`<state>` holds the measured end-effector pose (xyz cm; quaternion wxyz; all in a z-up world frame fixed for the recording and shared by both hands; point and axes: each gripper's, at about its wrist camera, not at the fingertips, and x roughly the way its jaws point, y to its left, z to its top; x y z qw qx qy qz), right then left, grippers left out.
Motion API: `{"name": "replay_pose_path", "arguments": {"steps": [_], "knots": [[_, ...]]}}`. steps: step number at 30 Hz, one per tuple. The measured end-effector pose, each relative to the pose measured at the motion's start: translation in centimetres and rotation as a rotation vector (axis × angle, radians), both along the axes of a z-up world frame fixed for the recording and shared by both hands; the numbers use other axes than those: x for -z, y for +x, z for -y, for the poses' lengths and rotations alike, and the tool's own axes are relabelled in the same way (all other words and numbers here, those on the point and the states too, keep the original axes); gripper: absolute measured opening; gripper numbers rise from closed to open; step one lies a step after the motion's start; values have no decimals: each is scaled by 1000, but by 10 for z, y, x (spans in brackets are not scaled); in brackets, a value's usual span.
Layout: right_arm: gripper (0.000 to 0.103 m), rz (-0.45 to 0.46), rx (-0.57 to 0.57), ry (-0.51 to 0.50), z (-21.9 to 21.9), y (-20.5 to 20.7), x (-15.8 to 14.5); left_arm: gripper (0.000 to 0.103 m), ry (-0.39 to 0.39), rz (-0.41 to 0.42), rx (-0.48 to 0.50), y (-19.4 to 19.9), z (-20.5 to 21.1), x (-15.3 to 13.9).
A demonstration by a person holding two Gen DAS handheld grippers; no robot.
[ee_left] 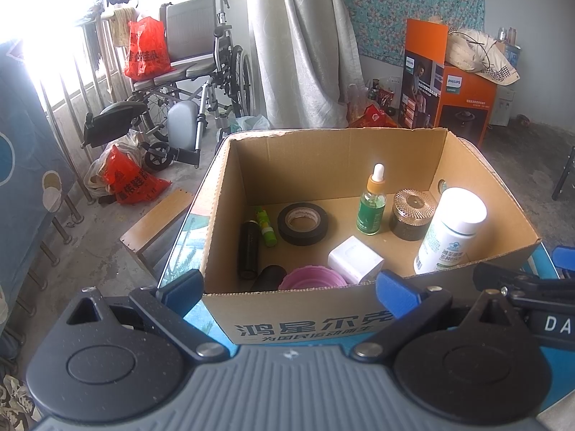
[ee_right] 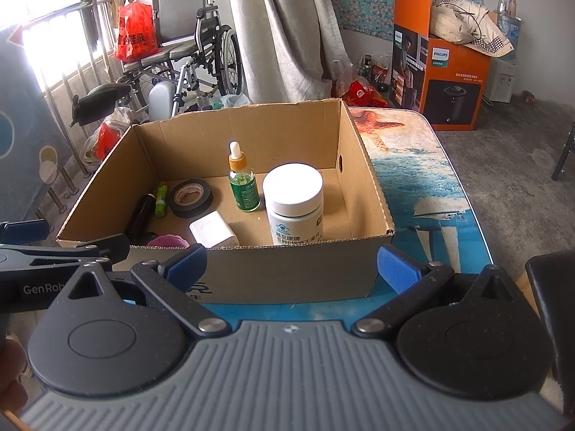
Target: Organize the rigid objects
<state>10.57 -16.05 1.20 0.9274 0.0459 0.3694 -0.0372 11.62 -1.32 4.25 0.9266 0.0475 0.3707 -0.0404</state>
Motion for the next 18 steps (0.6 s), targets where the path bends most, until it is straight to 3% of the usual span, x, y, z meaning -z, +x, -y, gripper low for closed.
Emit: {"name": "replay_pose_path", "arguments": {"steps": [18], "knots": [[102, -1, 4, 2, -2, -3, -2, 103, 4, 2, 0, 0, -1, -1]]}}
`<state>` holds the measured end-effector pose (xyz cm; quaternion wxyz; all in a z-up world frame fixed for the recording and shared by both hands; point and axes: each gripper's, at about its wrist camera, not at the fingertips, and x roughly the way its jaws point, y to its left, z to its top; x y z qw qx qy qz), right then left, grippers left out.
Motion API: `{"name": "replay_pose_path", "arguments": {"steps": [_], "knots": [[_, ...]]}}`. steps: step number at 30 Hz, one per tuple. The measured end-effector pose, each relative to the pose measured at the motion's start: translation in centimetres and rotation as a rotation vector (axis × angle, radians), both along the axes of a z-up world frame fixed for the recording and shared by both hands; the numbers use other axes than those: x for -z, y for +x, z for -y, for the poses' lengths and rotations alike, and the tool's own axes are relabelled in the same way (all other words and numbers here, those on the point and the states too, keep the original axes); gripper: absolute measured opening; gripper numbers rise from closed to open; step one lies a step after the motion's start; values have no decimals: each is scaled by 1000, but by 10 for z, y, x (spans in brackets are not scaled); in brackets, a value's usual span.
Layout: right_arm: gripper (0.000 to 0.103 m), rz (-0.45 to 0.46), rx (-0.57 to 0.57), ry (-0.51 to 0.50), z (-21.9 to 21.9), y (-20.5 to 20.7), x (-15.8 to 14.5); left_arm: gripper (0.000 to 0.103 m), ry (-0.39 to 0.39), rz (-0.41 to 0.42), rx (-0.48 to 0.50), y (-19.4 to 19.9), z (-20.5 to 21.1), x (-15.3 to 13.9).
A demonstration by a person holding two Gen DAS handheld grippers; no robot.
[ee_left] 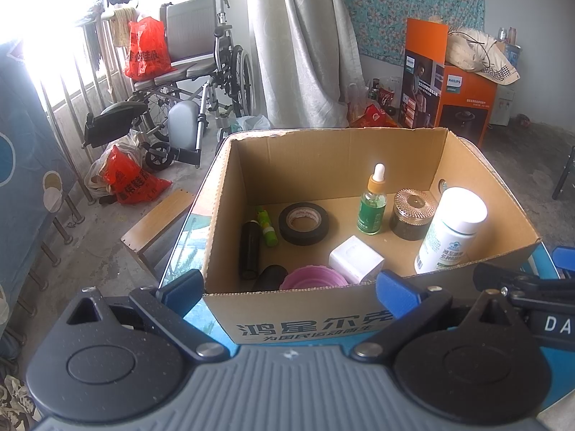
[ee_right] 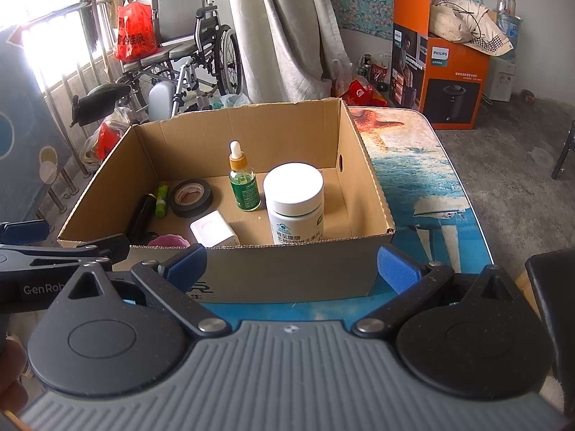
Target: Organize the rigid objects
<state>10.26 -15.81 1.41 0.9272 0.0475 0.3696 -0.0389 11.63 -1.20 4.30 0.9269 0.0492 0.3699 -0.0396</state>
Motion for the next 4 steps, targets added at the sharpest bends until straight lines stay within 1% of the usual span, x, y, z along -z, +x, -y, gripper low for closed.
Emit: {"name": "replay_pose_path", "arguments": {"steps": [4], "knots": [[102, 0, 0, 0, 0, 0, 0, 103, 3, 2, -2, -1, 0, -3]]}}
